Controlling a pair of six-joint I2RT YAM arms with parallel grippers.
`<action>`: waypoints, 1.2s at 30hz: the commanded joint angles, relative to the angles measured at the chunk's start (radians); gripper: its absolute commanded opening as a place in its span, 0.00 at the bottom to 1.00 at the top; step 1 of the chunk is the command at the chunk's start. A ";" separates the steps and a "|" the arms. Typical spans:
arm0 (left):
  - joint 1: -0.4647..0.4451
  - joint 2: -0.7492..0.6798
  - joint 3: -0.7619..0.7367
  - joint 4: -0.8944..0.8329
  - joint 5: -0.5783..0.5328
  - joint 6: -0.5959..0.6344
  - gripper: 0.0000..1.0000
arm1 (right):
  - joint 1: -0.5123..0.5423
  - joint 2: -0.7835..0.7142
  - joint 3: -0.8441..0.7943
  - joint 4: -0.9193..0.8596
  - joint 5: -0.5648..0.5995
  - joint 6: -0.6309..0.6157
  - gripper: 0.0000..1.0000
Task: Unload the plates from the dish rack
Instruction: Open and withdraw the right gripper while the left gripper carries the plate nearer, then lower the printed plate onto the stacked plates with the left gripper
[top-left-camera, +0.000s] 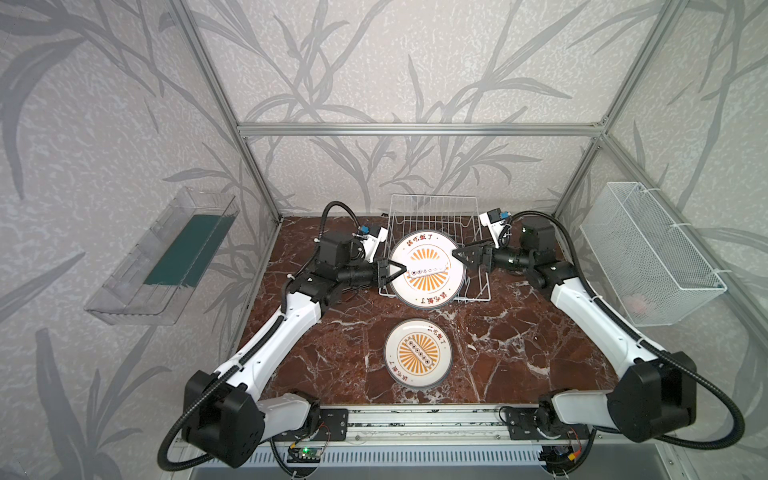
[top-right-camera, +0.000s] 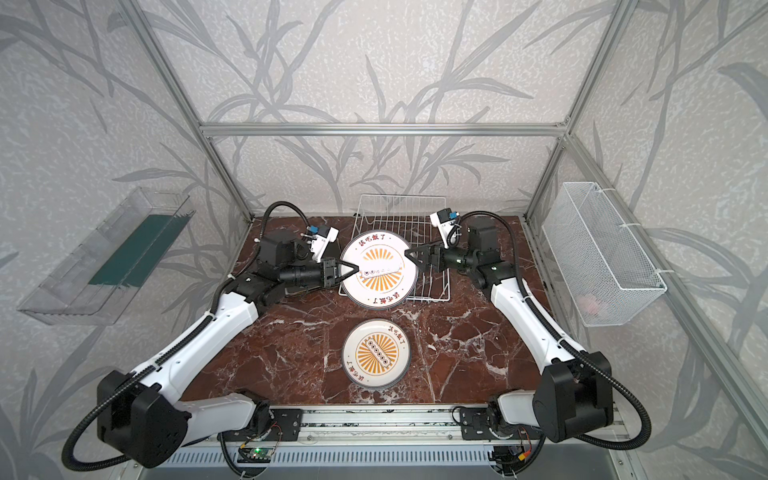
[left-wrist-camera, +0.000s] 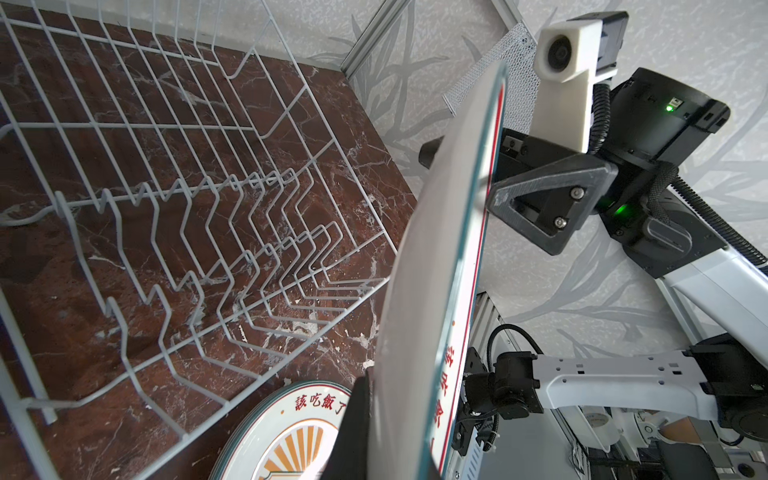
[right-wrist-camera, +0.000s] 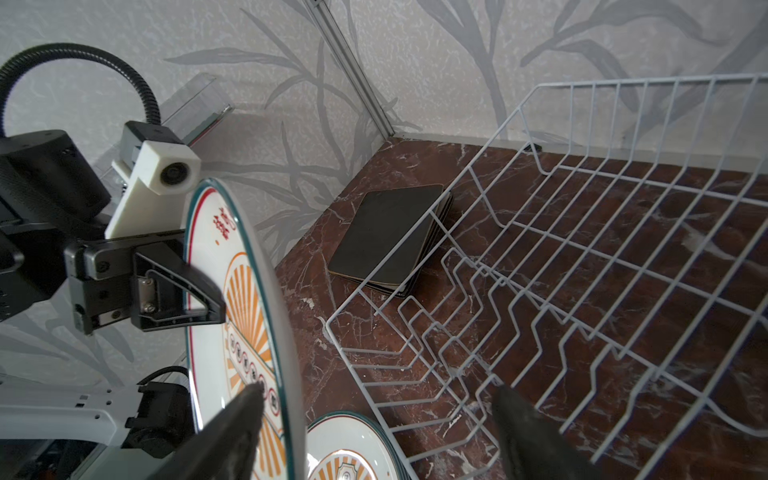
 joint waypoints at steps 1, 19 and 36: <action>-0.003 -0.067 -0.010 -0.074 -0.003 -0.013 0.00 | 0.000 -0.084 -0.007 -0.055 0.084 -0.113 0.99; -0.035 -0.295 -0.290 -0.339 -0.044 -0.119 0.00 | 0.000 -0.197 -0.054 -0.128 0.163 -0.223 0.99; -0.122 -0.216 -0.496 -0.073 -0.133 -0.288 0.00 | 0.000 -0.222 -0.083 -0.119 0.199 -0.203 0.99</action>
